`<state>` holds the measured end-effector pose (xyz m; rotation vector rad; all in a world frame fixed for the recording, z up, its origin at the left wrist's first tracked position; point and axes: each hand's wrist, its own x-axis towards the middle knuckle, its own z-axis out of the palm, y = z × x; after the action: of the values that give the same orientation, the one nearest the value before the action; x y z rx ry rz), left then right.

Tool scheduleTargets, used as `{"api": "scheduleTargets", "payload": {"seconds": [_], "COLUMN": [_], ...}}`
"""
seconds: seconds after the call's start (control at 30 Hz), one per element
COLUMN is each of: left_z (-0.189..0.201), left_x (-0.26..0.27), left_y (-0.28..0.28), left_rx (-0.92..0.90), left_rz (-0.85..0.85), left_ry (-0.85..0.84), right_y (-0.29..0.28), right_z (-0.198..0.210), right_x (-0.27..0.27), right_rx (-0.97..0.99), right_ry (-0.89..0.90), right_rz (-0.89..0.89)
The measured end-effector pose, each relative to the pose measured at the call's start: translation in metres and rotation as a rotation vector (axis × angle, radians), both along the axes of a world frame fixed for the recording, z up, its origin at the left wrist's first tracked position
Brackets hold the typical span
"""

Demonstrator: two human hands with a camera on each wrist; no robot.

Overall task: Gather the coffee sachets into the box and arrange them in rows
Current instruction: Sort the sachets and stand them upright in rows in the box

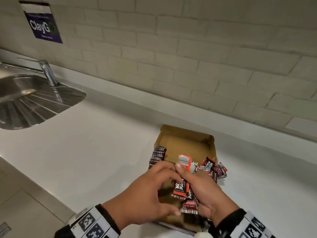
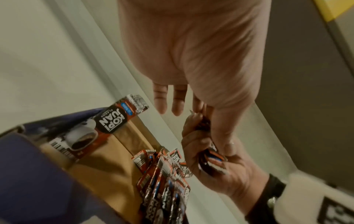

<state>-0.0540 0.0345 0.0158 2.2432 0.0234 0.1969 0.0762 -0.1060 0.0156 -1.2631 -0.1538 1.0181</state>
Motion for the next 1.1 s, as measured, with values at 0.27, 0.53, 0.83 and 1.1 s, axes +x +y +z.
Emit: {"api": "scheduleTargets", "payload": {"seconds": [0.27,0.53,0.83,1.1], "left_z": [-0.020,-0.022,-0.032,-0.019], "left_x": [0.005,-0.004,-0.005,-0.010], "left_y": [-0.004,-0.005,-0.010,-0.016], "left_rx": [0.155,0.211,0.479,-0.075], "left_rz": [0.055,0.044,0.055,0.269], "left_ry": [-0.211,-0.282,-0.440,-0.311], "right_y": [-0.003,0.004,0.011,0.011], "right_z": [-0.011,-0.016,-0.006,-0.007], "right_x": [0.007,0.004,0.000,-0.002], "right_rx": [-0.074,-0.181,-0.132,-0.076], "right_ry": [-0.006,-0.068,-0.043,0.091], "right_rz": [-0.005,0.032,0.001,-0.085]}}
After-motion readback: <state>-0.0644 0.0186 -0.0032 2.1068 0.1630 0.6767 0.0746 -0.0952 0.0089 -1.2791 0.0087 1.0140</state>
